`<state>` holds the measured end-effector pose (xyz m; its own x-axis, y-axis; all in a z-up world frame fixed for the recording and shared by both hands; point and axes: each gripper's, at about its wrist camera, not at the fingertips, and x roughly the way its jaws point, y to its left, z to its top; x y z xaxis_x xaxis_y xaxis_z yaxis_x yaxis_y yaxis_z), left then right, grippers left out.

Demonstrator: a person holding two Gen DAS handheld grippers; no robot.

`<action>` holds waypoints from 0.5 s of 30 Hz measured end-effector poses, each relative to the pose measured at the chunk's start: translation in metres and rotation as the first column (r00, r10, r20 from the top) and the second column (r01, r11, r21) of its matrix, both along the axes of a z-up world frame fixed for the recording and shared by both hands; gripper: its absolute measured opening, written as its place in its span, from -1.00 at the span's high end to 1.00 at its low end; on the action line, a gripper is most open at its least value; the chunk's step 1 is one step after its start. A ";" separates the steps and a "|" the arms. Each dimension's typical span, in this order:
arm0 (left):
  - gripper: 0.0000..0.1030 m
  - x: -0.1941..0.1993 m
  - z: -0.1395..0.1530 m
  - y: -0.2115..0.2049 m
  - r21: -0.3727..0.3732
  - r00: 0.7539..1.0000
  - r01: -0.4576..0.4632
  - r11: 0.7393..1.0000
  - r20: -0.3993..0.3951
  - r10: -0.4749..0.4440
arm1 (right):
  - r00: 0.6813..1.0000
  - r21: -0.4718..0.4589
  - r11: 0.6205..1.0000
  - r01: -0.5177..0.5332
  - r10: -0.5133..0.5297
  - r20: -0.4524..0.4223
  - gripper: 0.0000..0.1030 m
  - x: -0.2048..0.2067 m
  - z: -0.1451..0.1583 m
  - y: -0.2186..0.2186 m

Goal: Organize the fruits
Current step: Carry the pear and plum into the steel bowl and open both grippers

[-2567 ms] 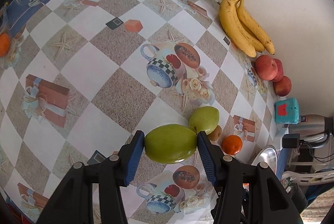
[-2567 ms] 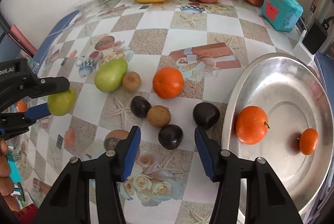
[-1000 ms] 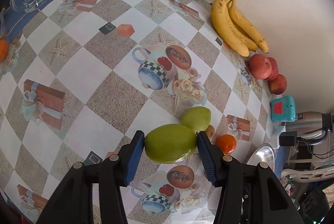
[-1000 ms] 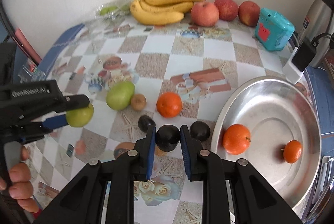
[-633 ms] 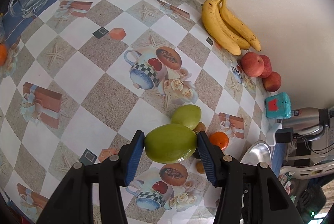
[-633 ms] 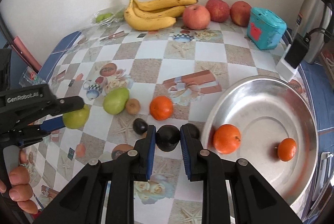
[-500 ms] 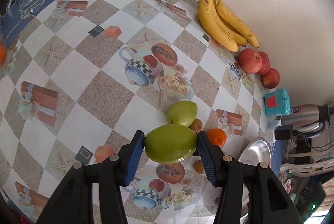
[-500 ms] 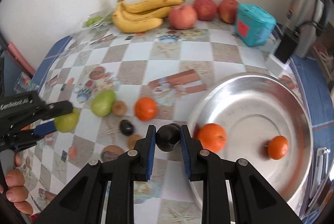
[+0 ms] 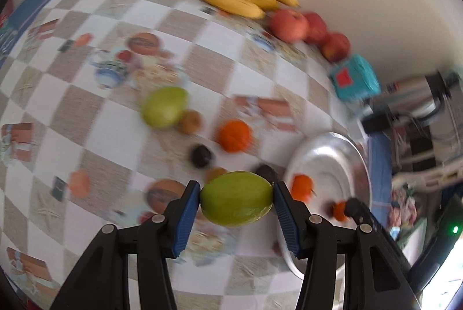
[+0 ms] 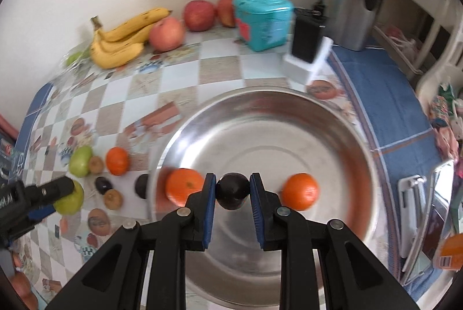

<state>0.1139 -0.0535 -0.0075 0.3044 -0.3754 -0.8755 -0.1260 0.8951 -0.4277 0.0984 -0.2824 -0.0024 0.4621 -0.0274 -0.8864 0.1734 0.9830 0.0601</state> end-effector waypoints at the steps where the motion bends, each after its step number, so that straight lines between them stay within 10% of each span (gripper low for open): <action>1: -0.07 -0.003 0.001 -0.010 -0.002 1.000 0.023 1.000 0.004 -0.023 | 1.000 -0.001 1.000 0.012 -0.012 0.003 0.53 -0.002 0.002 -0.005; 15: -0.07 -0.021 -0.002 -0.083 0.080 0.976 0.200 0.976 0.065 -0.206 | 0.999 0.030 0.999 0.029 -0.030 0.014 0.52 -0.009 0.008 -0.023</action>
